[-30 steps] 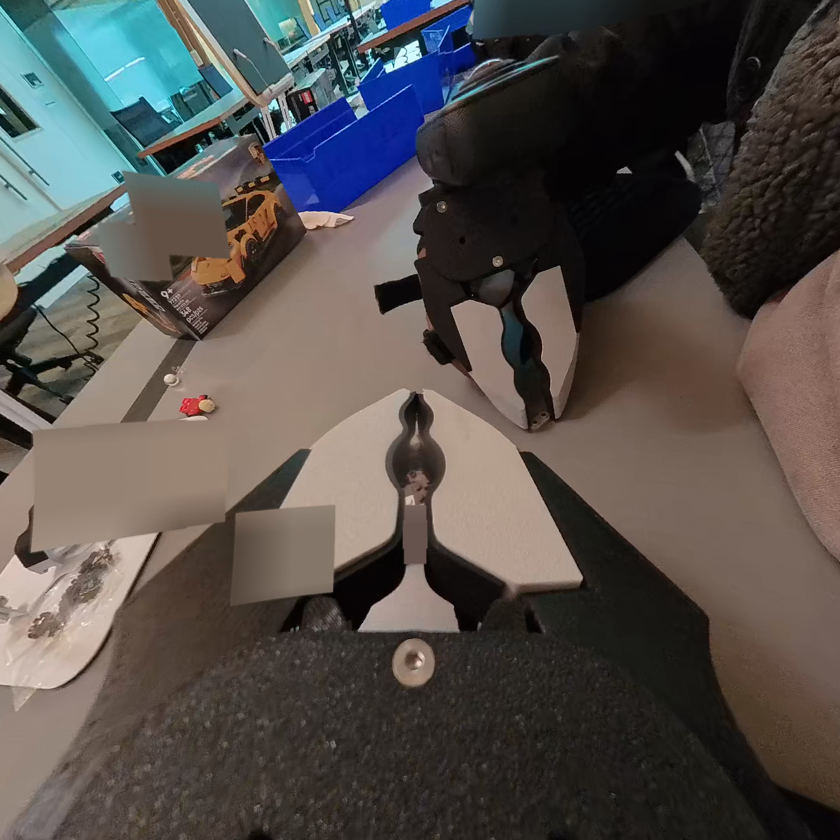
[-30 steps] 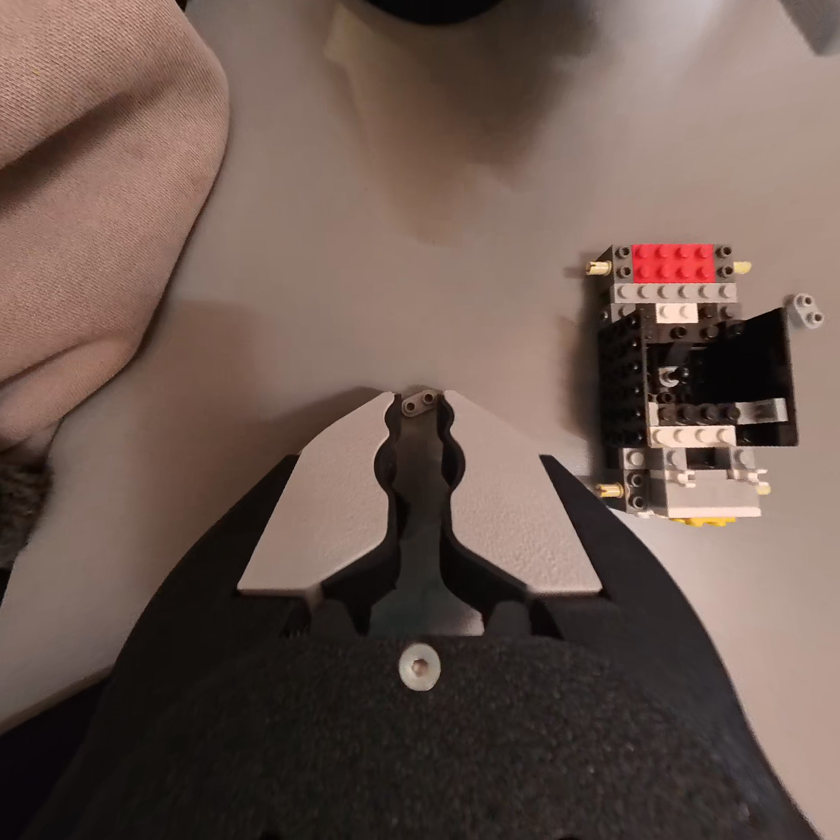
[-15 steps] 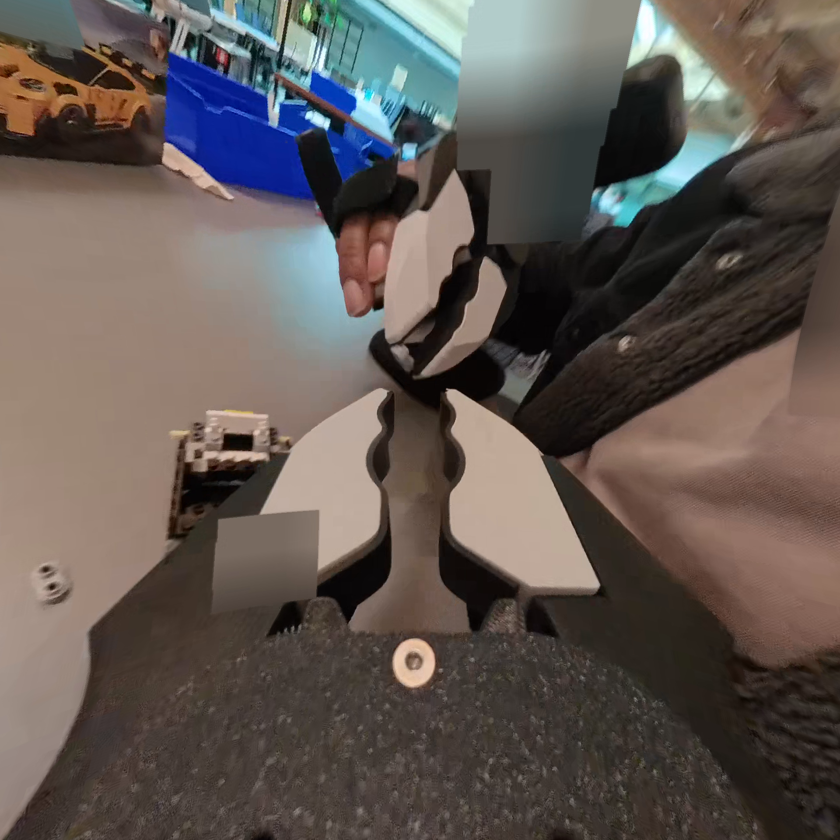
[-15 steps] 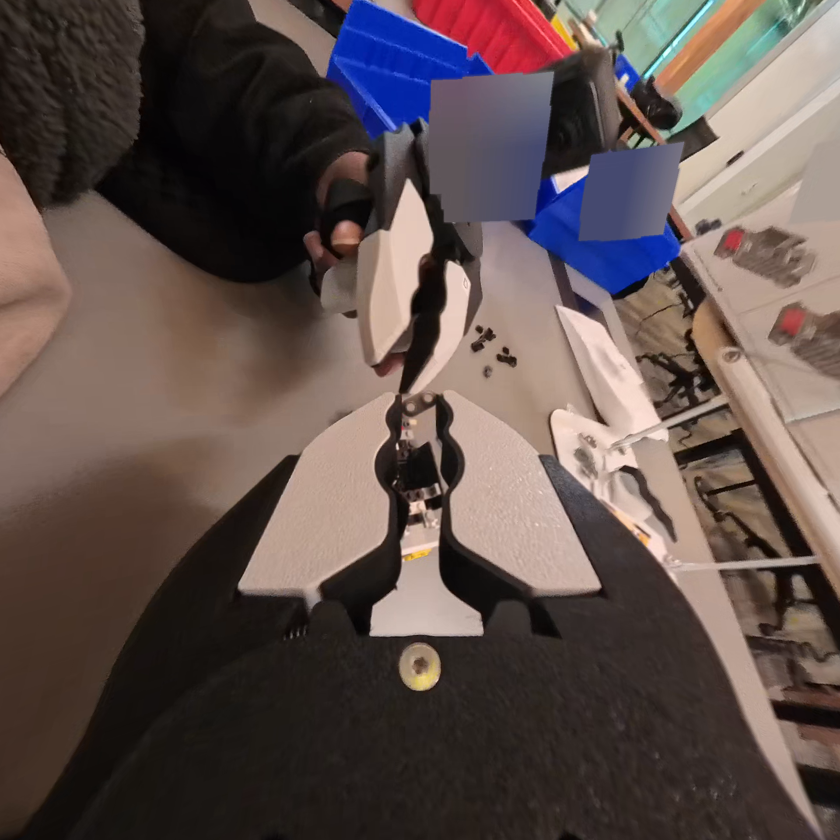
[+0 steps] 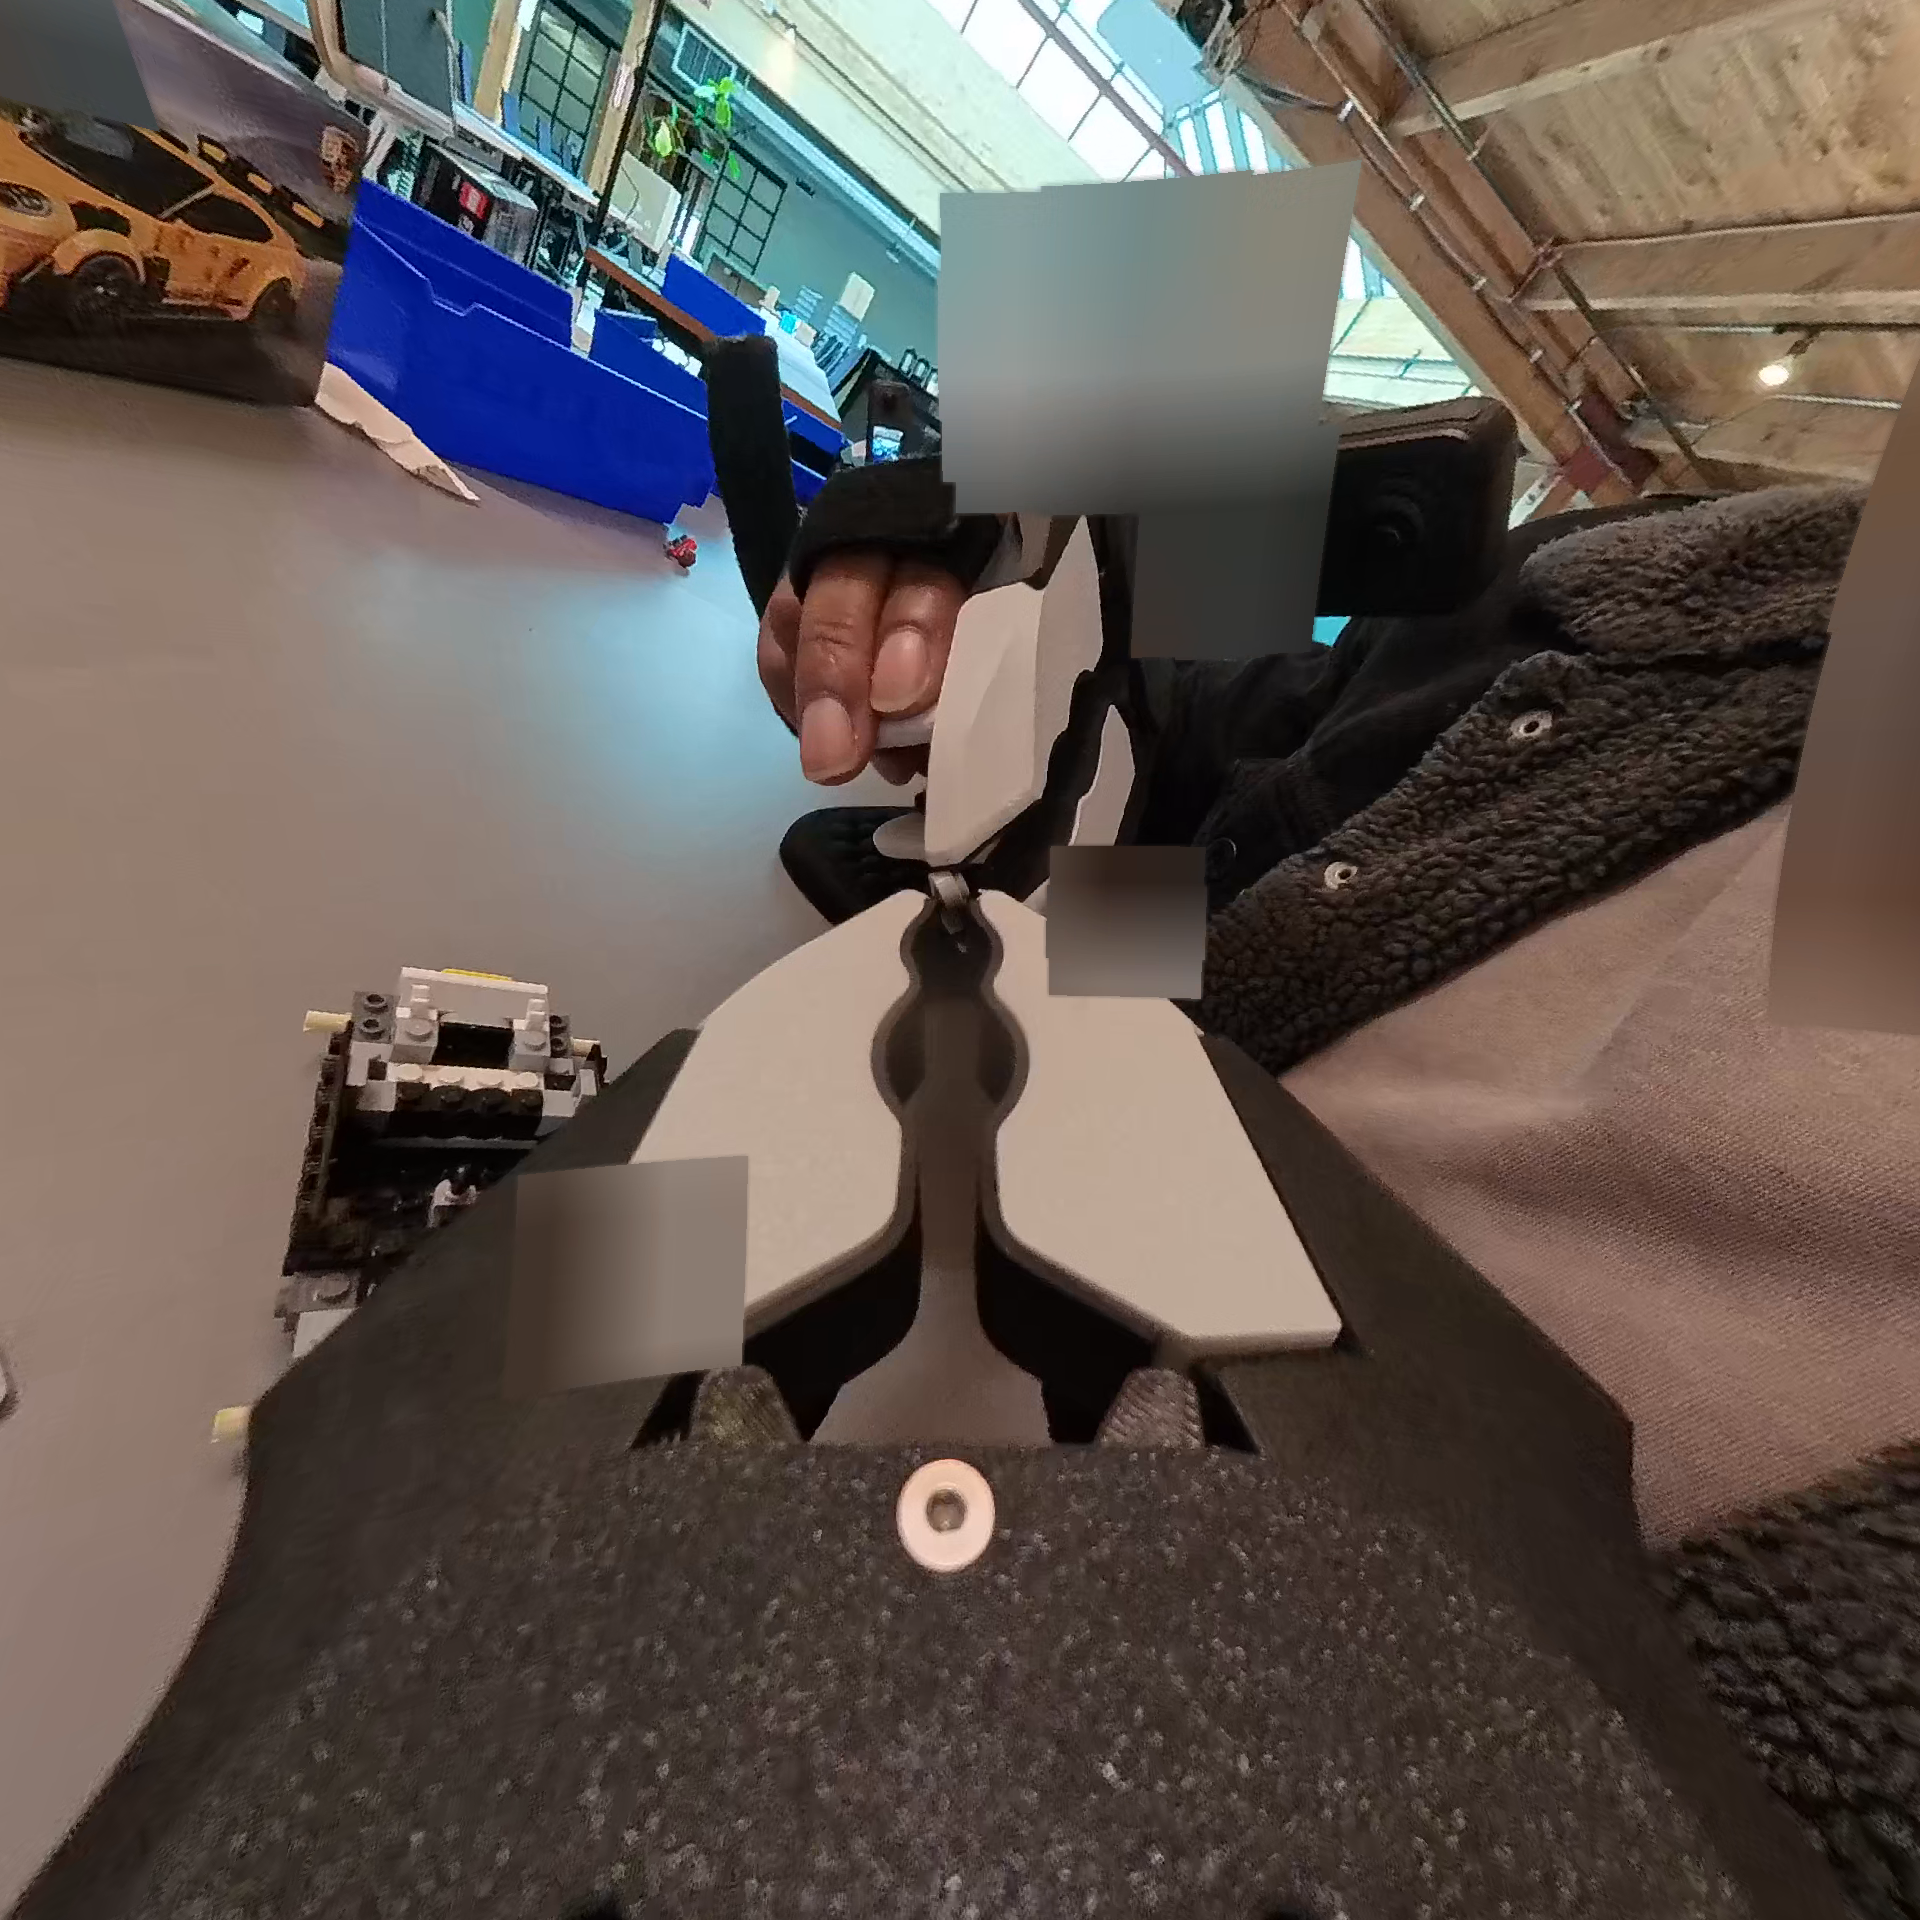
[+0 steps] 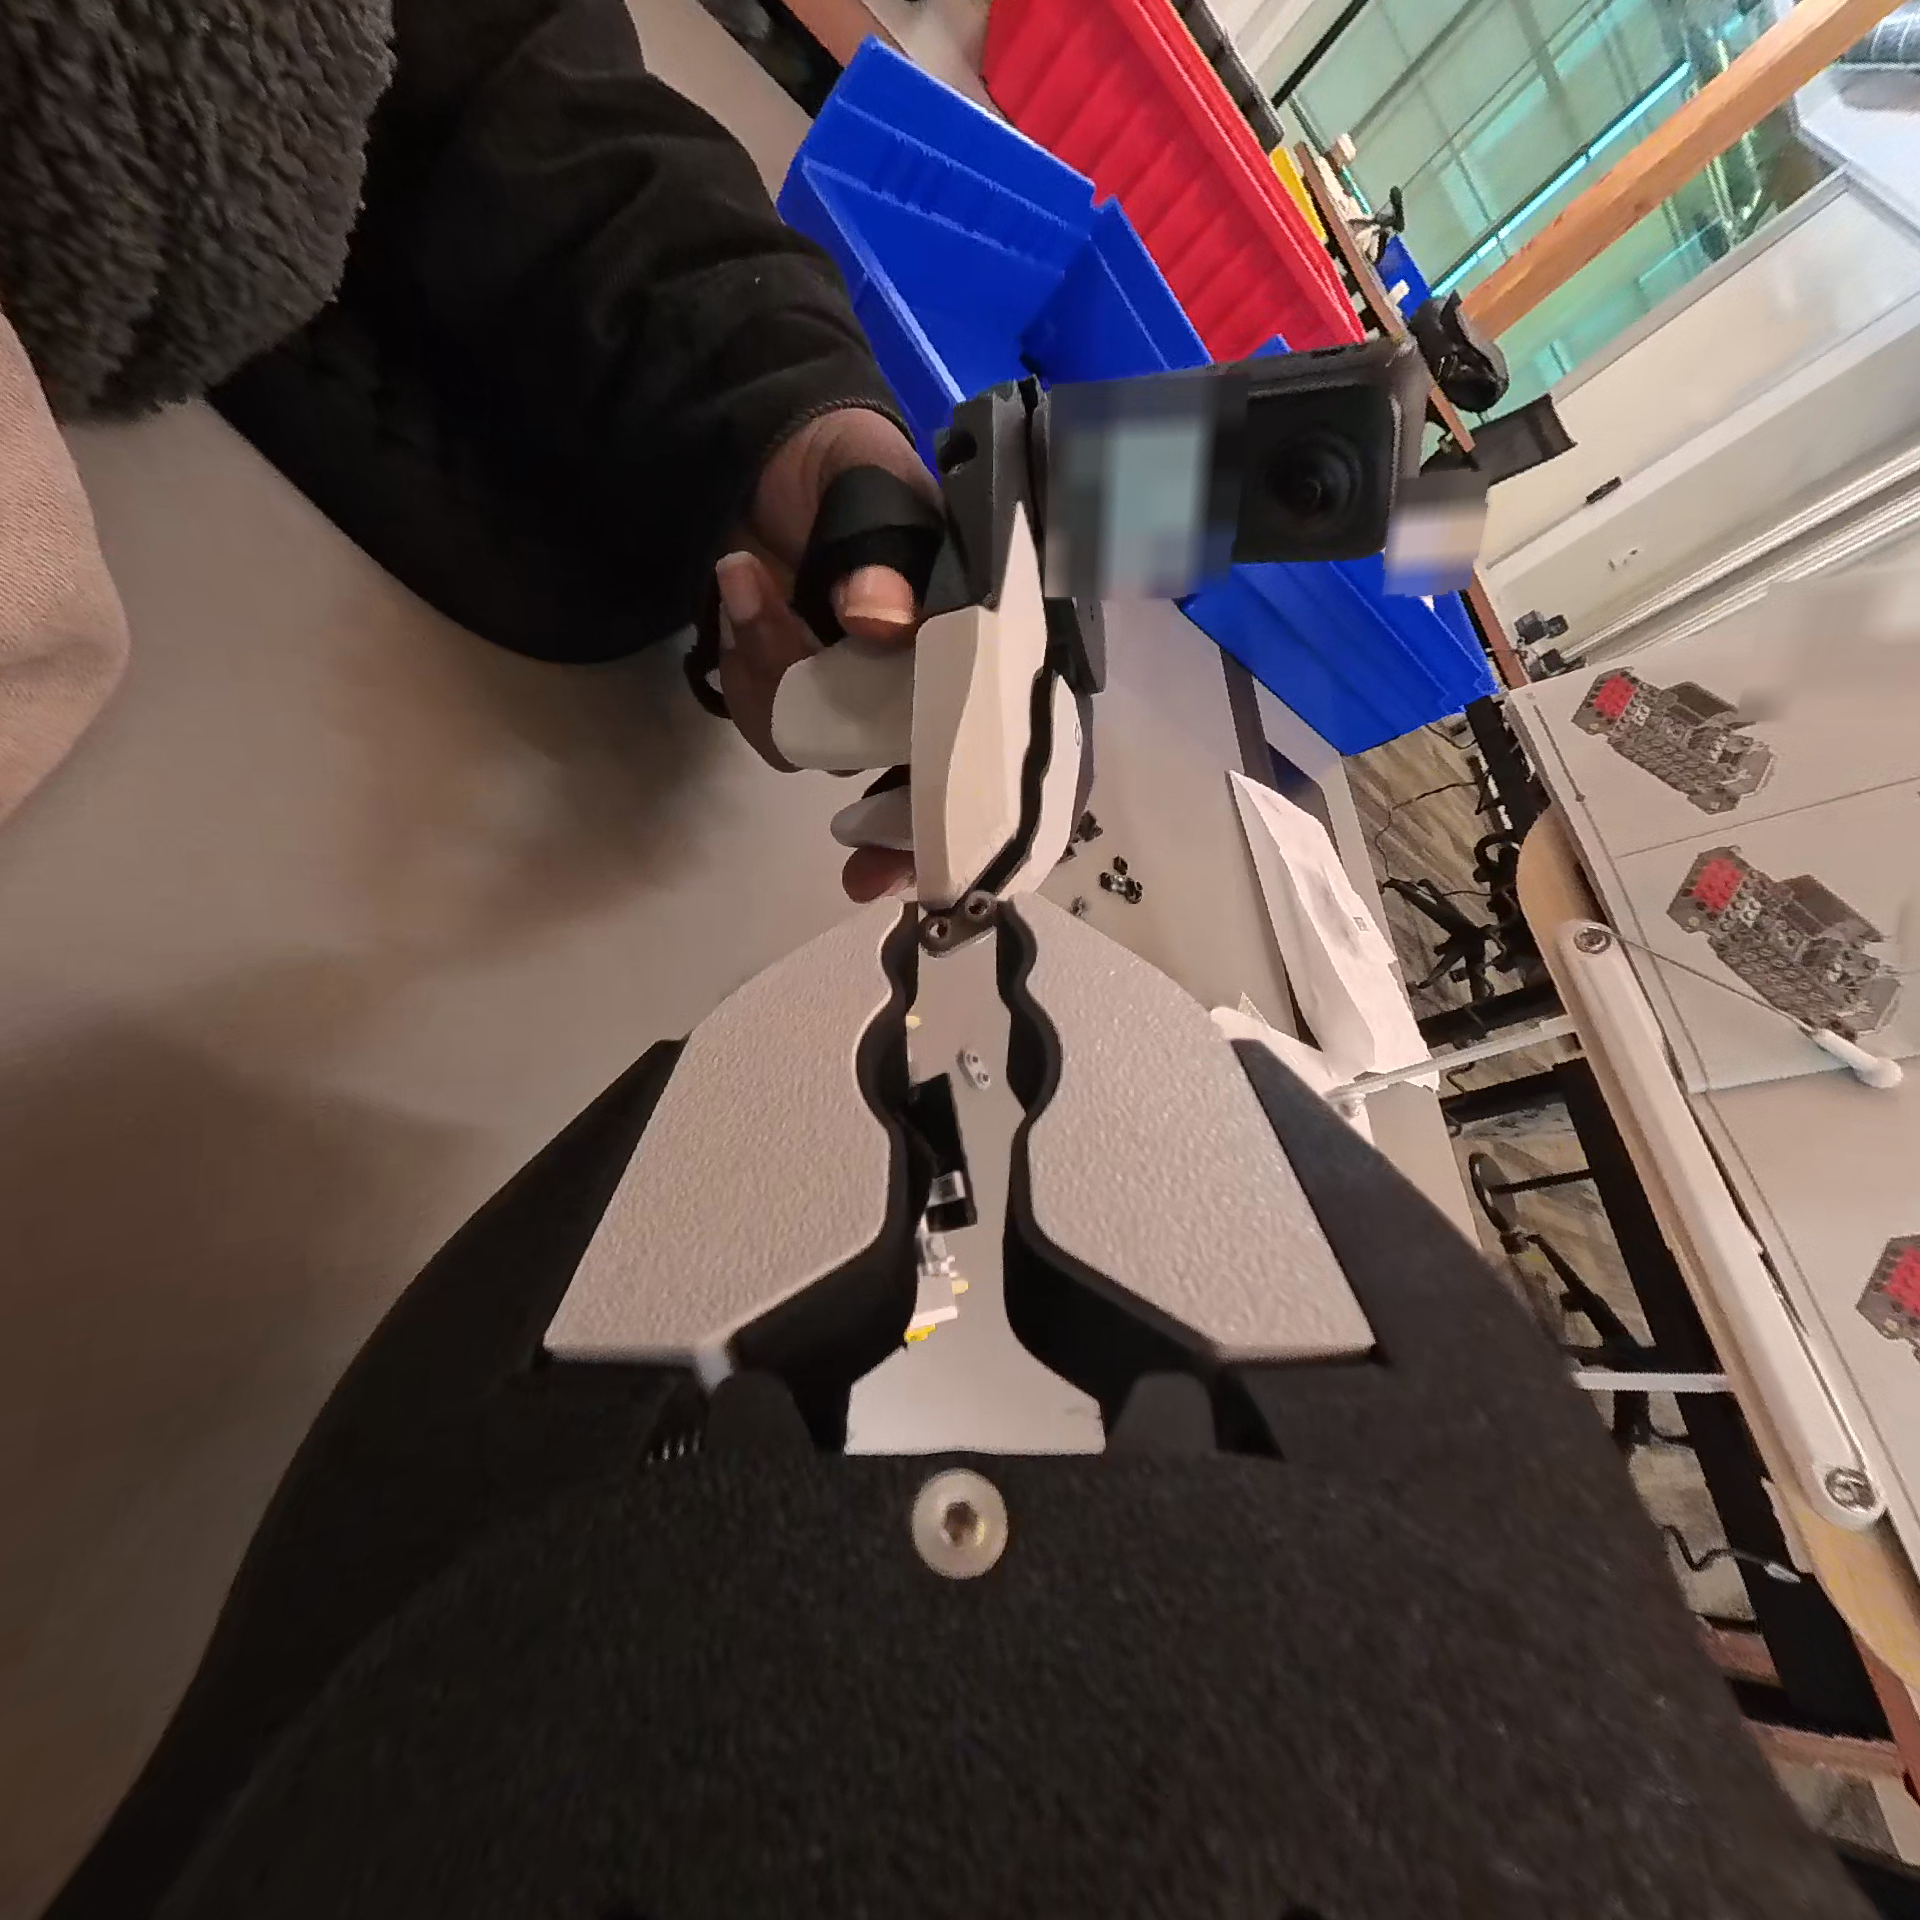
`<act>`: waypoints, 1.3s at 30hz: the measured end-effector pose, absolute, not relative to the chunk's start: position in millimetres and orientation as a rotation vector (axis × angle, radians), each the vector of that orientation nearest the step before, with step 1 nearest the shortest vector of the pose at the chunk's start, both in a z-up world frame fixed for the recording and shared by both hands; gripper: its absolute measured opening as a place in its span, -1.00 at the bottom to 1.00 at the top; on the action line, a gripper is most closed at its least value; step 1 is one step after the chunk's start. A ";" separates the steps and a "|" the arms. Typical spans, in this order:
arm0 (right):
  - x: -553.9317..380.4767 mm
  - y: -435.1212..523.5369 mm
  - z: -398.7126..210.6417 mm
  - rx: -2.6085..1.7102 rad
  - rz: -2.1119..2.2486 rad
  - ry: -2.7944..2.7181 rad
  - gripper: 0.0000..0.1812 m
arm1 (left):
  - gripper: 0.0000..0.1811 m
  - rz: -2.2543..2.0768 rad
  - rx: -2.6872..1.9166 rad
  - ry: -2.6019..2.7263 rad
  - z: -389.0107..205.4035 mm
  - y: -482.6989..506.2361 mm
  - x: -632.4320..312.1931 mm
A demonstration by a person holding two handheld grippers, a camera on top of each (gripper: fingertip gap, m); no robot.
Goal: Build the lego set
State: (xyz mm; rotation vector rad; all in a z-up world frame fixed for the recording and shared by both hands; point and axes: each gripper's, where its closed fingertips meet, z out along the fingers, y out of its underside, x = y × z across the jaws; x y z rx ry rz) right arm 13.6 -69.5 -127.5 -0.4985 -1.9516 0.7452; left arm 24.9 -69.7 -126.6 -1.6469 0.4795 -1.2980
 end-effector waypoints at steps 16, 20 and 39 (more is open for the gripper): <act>10.1 -63.1 -111.9 -0.773 1.280 -1.652 -0.85 | -0.95 -1.388 -1.615 0.276 -111.6 -62.2 20.3; 7.8 -61.3 -113.1 -0.776 1.276 -1.649 -0.85 | -0.94 -1.380 -1.622 0.259 -113.1 -60.2 17.3; 3.0 -52.3 -122.4 -0.825 1.139 -1.680 -0.86 | -0.95 -1.307 -1.658 0.227 -122.3 -52.2 8.0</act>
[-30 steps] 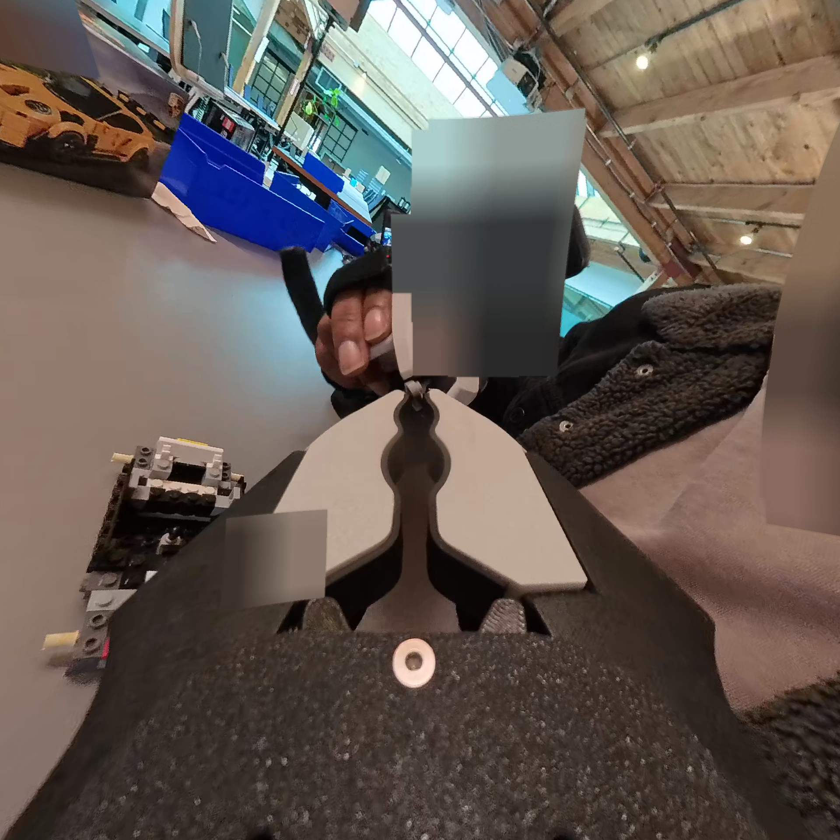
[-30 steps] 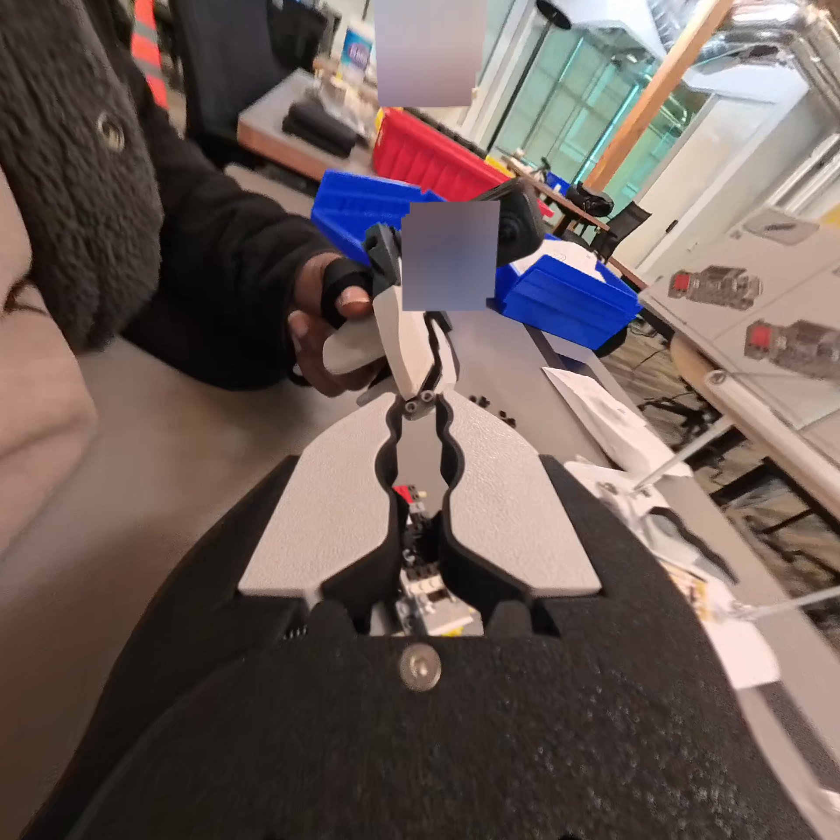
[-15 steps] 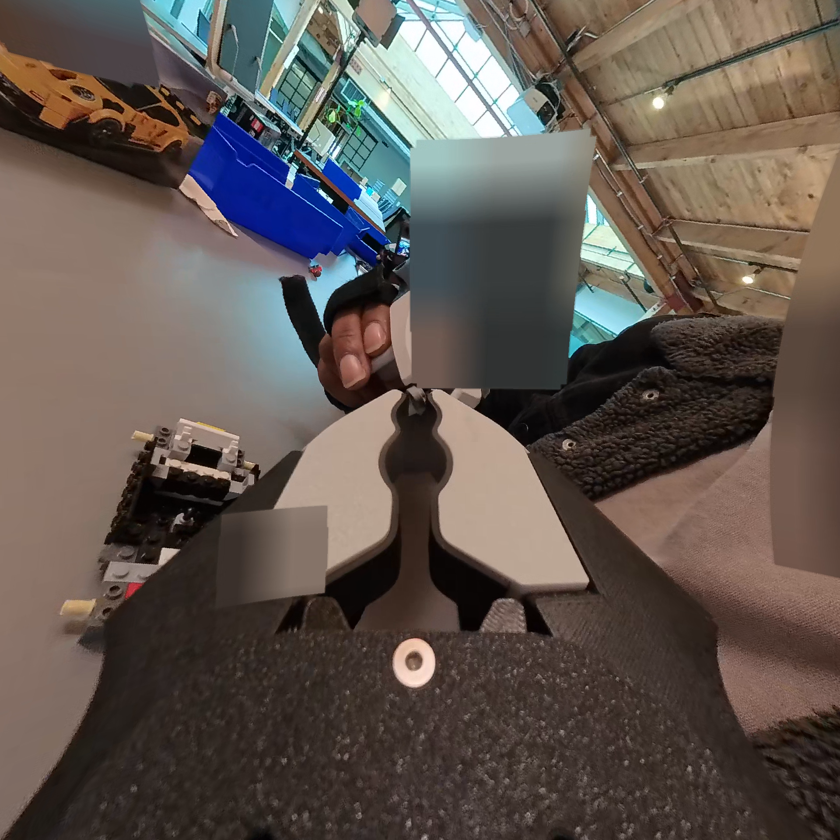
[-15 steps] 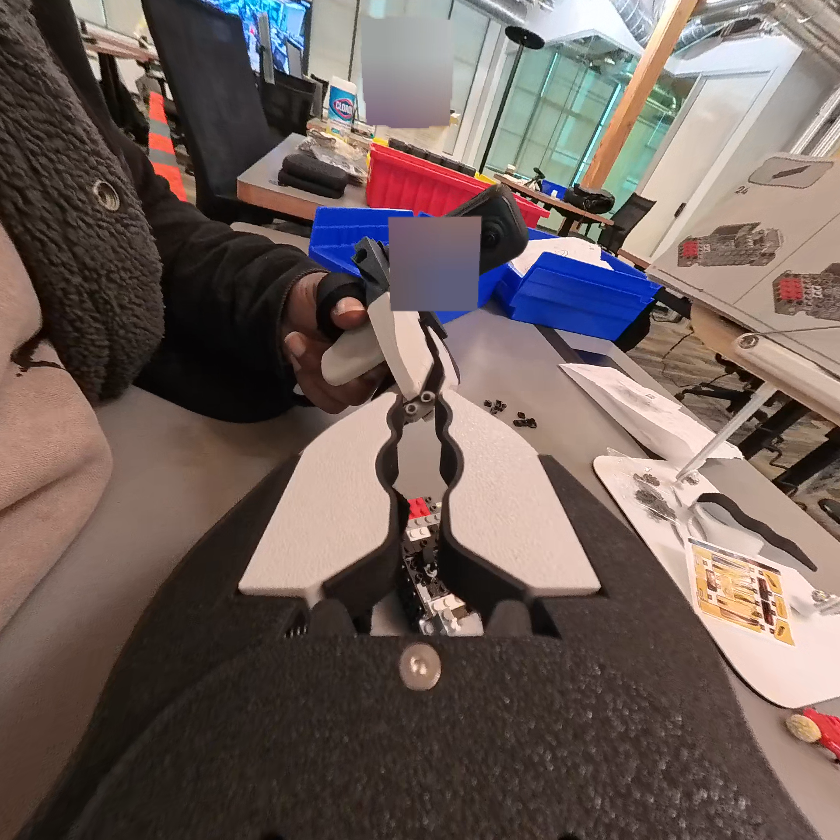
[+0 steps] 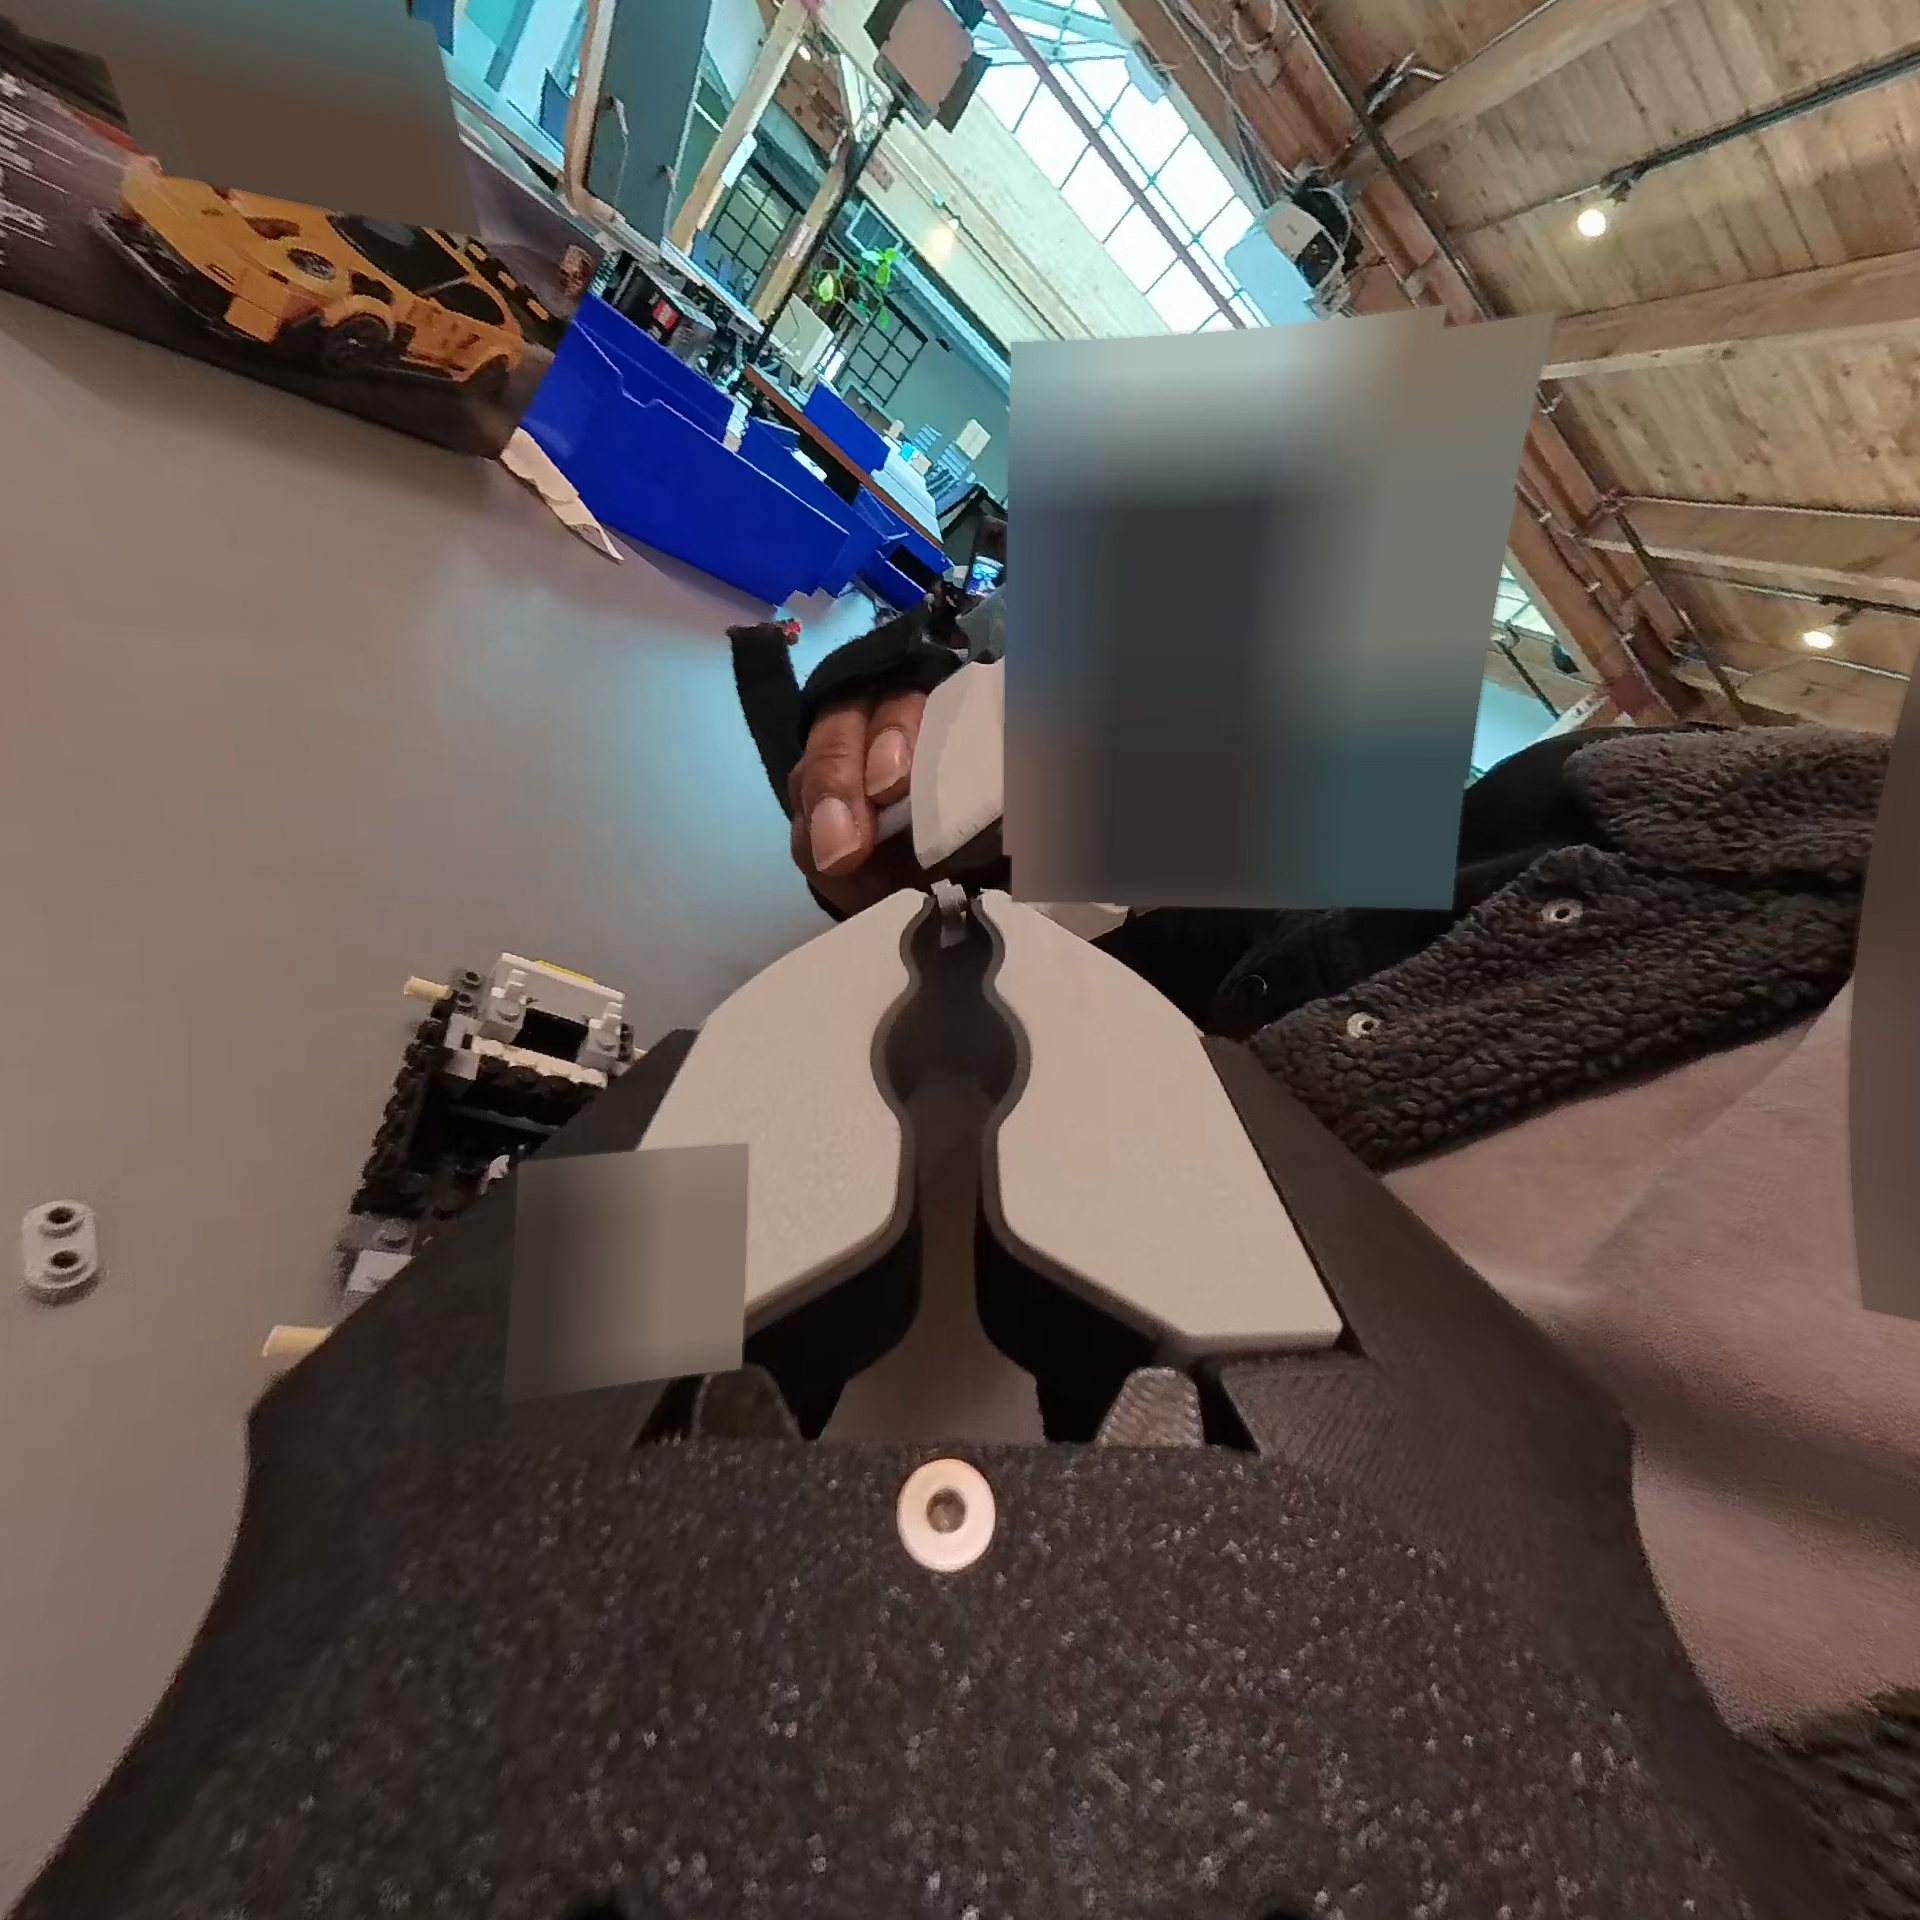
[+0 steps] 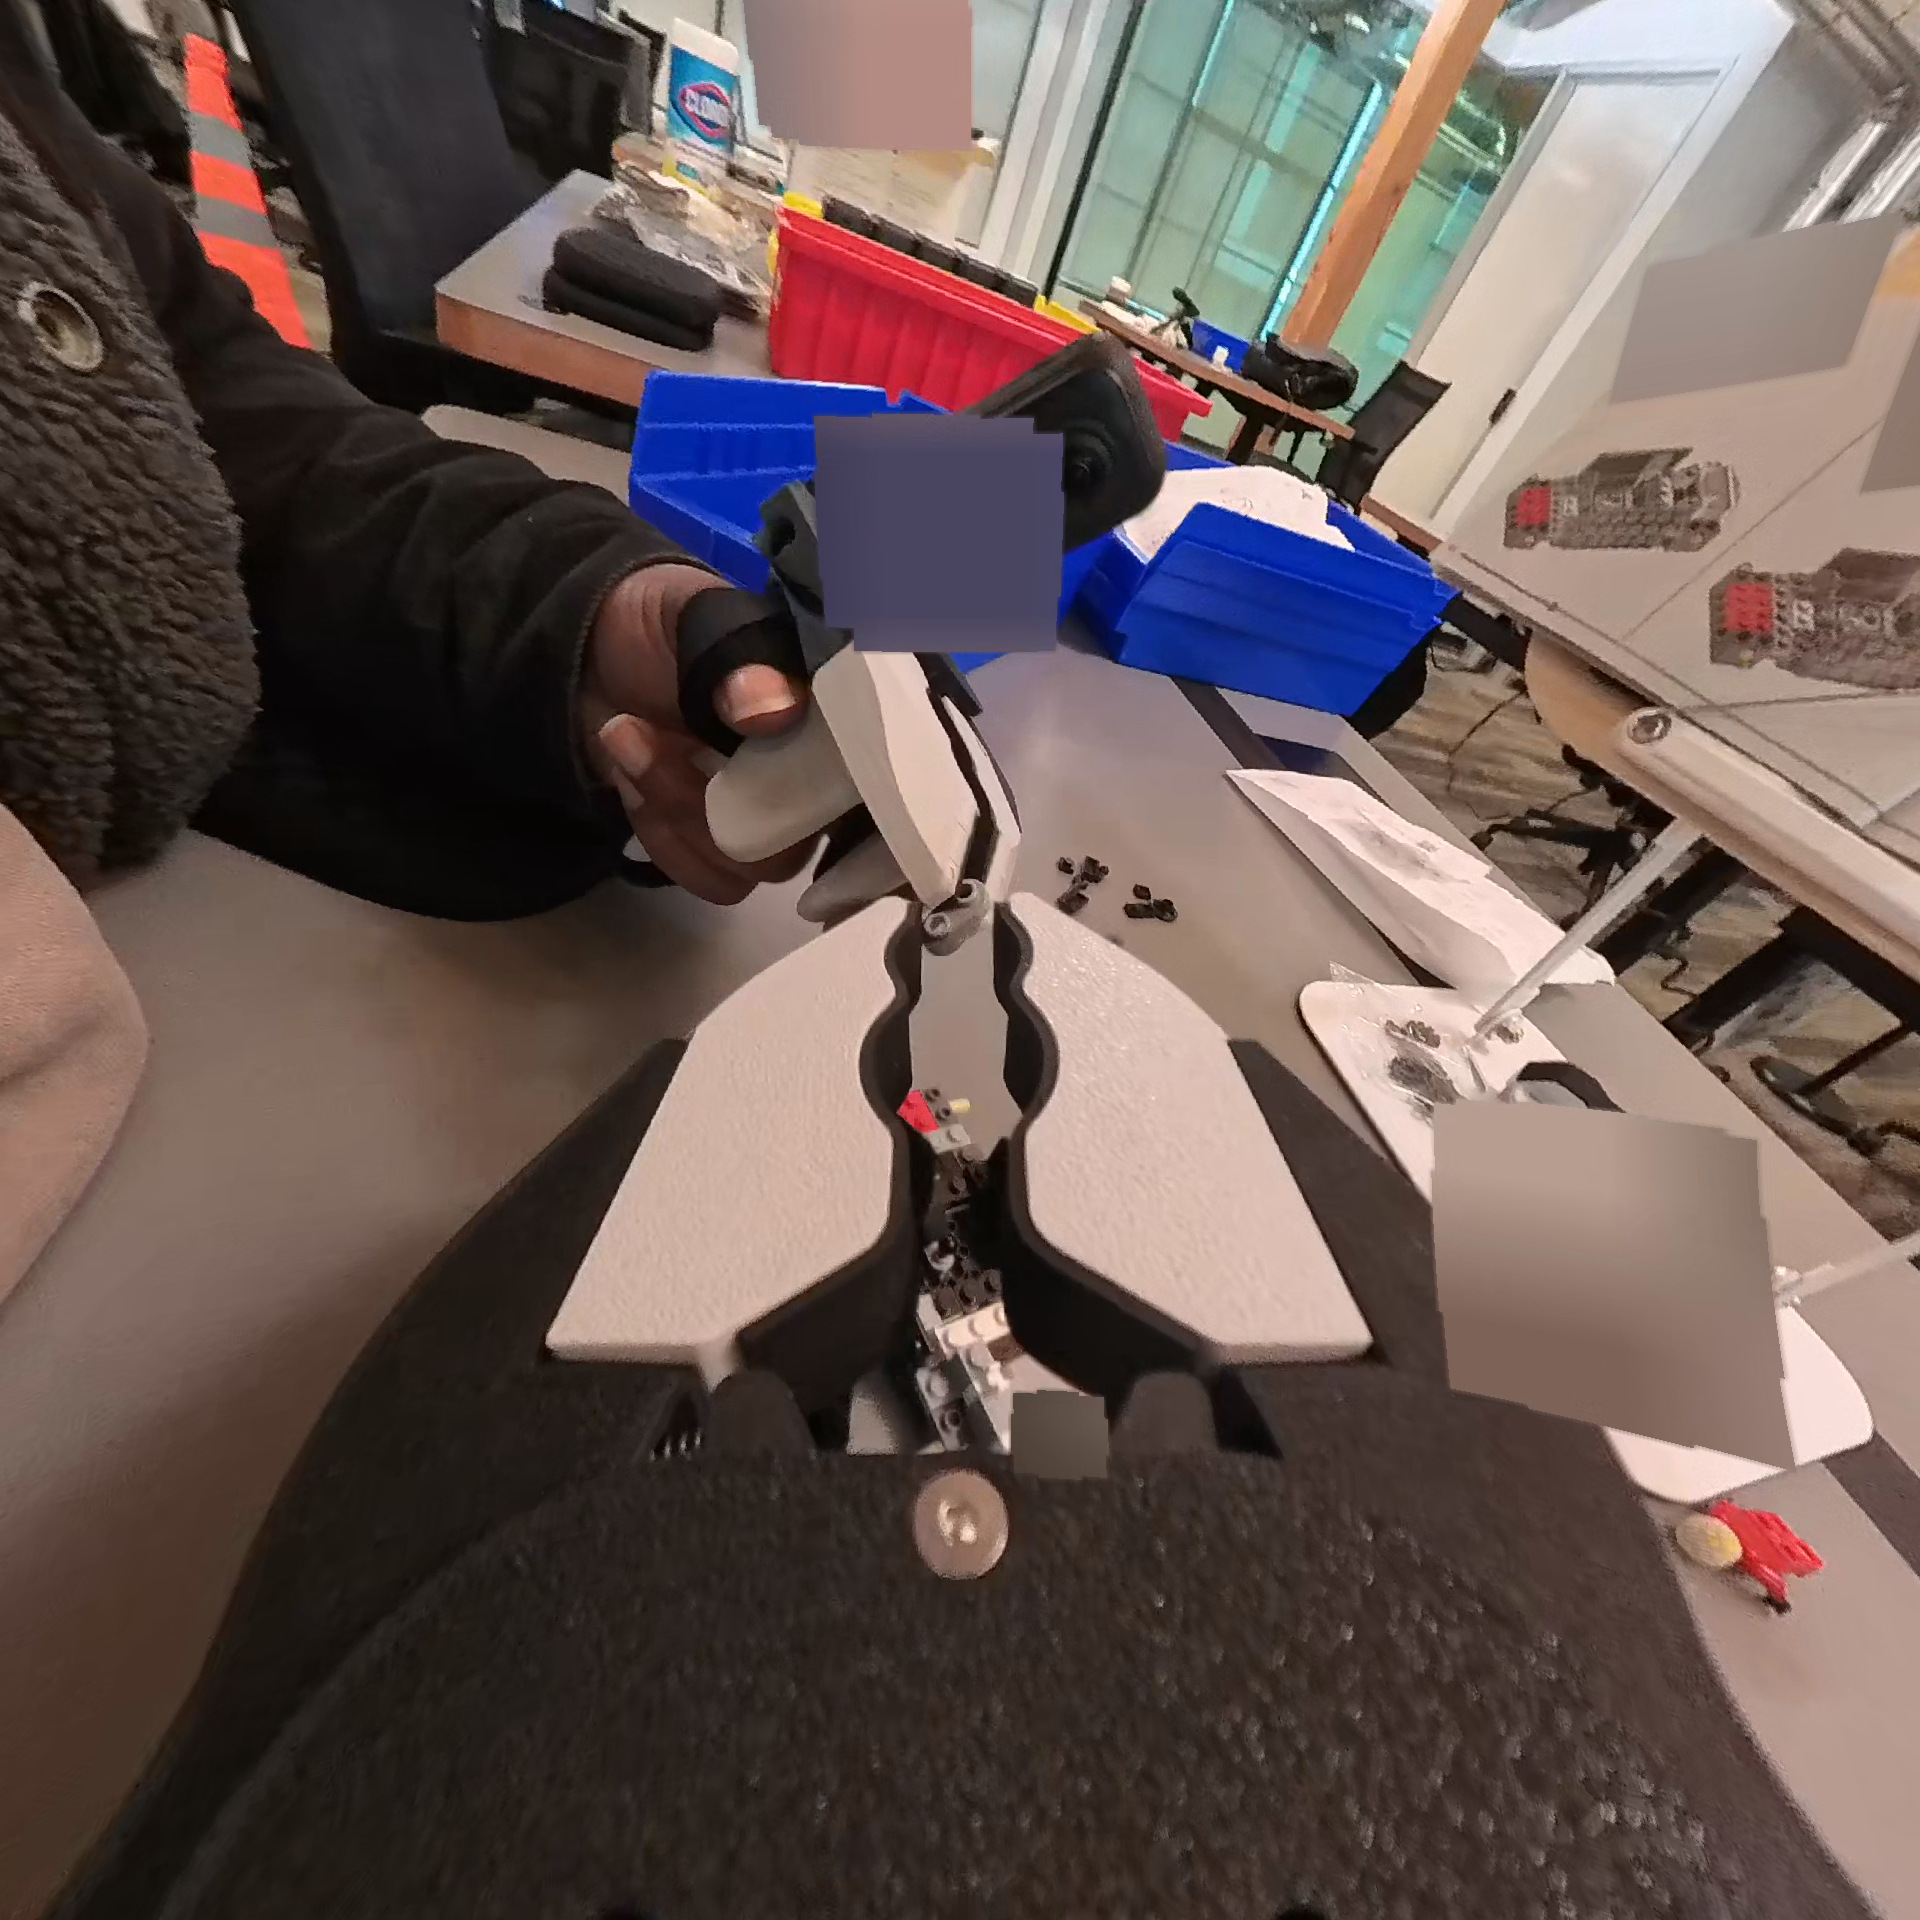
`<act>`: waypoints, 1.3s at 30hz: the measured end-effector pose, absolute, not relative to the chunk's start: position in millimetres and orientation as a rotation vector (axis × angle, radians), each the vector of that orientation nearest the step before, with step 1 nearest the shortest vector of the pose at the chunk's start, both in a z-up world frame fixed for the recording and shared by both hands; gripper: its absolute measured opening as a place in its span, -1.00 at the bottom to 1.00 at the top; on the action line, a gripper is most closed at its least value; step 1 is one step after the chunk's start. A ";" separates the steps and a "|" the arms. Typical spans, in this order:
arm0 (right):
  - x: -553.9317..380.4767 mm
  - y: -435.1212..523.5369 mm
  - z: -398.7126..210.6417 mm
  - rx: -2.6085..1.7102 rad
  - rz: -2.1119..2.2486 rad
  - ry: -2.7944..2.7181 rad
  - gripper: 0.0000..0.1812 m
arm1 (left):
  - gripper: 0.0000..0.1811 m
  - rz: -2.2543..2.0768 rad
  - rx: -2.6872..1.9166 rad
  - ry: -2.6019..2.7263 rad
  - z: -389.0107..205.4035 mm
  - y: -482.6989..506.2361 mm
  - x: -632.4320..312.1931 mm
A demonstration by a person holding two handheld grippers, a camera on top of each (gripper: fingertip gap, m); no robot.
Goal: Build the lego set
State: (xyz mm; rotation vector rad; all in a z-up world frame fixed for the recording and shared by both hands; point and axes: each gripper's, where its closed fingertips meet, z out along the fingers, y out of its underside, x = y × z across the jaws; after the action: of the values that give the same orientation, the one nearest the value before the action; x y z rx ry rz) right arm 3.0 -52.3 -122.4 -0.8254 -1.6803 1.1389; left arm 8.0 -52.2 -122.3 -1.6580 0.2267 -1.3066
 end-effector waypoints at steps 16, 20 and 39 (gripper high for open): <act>-10.2 -43.5 -126.2 -0.939 0.919 -1.702 -0.90 | -0.95 -1.218 -1.624 0.137 -124.9 -41.8 -6.0; -9.4 -45.1 -121.5 -0.926 0.912 -1.700 -0.89 | -0.95 -1.132 -1.581 0.208 -119.7 -43.8 -5.0; -8.0 -46.2 -111.1 -0.723 0.735 -1.630 -0.89 | -0.95 -0.670 -1.480 0.436 -109.4 -46.4 -2.7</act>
State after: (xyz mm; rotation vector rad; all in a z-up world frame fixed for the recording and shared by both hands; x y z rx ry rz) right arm -8.0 -46.2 -111.1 -0.7233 -1.6296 0.7347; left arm -2.7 -46.4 -109.4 -1.4798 0.4364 -0.6702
